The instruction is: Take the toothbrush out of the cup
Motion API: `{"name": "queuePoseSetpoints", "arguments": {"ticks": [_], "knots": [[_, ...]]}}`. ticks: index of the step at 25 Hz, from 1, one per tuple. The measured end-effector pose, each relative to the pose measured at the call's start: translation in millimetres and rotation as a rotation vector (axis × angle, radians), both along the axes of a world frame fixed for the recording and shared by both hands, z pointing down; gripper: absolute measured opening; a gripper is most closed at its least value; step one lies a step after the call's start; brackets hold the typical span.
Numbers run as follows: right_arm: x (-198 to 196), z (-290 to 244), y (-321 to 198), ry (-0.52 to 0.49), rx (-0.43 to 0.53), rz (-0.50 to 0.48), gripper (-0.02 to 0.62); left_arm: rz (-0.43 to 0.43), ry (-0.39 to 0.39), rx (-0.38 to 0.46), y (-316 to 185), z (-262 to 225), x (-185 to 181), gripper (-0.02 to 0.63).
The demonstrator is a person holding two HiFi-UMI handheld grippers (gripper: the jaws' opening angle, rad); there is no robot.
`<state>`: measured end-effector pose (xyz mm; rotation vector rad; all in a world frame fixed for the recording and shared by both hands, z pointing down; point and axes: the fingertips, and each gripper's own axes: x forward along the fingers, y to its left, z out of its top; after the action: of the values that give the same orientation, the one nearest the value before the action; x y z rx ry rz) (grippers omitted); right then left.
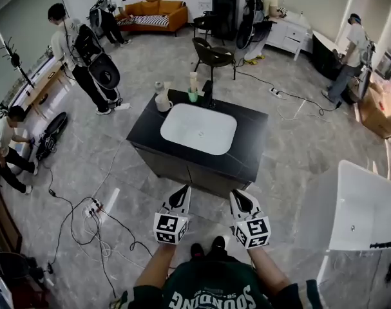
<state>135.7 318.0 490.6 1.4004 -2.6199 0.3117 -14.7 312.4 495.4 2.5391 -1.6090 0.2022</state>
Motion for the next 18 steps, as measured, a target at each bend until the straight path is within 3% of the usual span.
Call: {"name": "queuePoseSetpoints", "arguments": {"ticks": [18], "knots": [[11.6,-6.1,-29.4,-0.008,0.008,0.005,0.043,-0.010,0.009,-0.011,-24.9,2.2,11.3,0.009]]}}
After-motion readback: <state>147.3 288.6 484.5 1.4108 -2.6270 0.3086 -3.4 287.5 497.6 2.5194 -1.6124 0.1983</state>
